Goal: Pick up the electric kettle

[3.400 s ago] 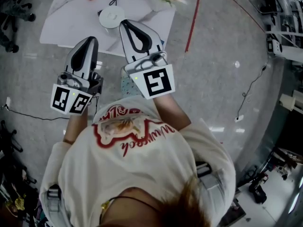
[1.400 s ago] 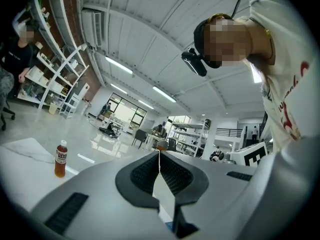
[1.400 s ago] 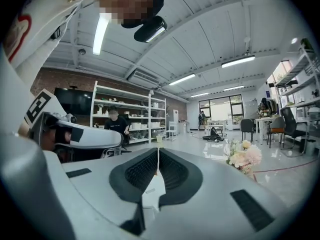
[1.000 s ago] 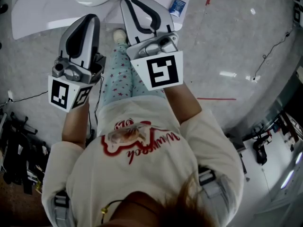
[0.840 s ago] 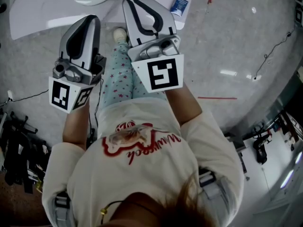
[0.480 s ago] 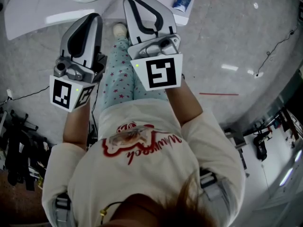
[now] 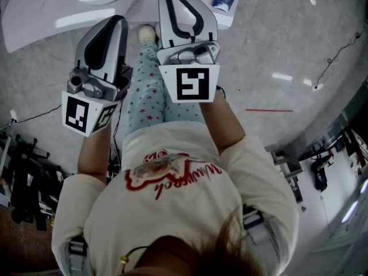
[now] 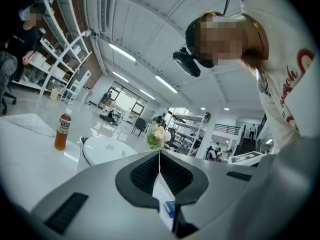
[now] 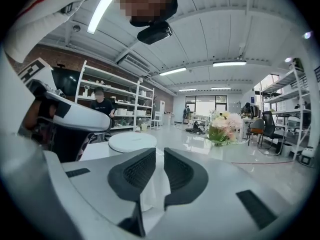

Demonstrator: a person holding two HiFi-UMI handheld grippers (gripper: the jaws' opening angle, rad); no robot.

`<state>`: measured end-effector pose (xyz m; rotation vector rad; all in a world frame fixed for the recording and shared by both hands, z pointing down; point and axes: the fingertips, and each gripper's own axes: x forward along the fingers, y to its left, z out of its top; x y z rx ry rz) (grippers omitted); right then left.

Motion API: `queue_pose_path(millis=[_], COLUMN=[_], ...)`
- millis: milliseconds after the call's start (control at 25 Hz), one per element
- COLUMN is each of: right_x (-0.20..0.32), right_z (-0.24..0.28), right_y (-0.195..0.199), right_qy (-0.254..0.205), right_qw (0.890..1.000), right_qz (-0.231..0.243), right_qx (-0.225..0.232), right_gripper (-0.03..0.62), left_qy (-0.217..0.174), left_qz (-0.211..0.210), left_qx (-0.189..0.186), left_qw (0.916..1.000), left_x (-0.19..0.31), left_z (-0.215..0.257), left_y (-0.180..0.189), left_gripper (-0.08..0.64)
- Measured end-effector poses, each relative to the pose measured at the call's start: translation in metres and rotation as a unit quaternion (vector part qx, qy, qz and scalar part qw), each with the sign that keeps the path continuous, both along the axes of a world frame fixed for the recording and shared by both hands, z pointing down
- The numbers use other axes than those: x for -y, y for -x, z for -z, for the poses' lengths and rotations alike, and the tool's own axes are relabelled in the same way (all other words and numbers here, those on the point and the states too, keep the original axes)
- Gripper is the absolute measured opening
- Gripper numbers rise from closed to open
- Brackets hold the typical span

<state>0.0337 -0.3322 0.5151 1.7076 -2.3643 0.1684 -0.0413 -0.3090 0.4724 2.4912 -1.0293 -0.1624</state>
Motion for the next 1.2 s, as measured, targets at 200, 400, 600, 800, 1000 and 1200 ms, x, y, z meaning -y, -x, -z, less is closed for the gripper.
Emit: queue_pose_path(millis=[200,400,600,800,1000,1200], right_x=[0.003,0.01,0.023,0.034,0.045,0.056], right_z=[-0.019,-0.043,-0.05,-0.056,-0.063,-0.088], right_y=[0.002,-0.004,-0.003,-0.013,-0.006,-0.009], right_qy=[0.013,0.028,0.016,0.007,0.007,0.046], right_qw=[1.0,0.997,0.998,0.998,0.997,0.996], right_qz=[0.006,0.015,-0.006,-0.022,-0.036,-0.065], right_qx=[-0.016,-0.064,-0.063,-0.062,-0.061,-0.049], right_gripper=[0.189,0.204,0.202,0.202,0.202,0.202], left_qy=[-0.006,-0.004,-0.001,0.001,0.005,0.01], left_qz=[0.0,-0.002,0.0,0.002,0.005,0.005], left_qx=[0.0,-0.001,-0.001,-0.003,-0.004,-0.005], left_qw=[1.0,1.0,1.0,1.0,1.0,0.9999], left_x=[0.004,0.003,-0.002,-0.003,-0.004,-0.007], left_z=[0.001,0.0,-0.002,-0.003,-0.006,-0.012], left_y=[0.002,-0.001,0.003,0.0,0.01,0.012], left_gripper=[0.014,0.014,0.014,0.012,0.014,0.014])
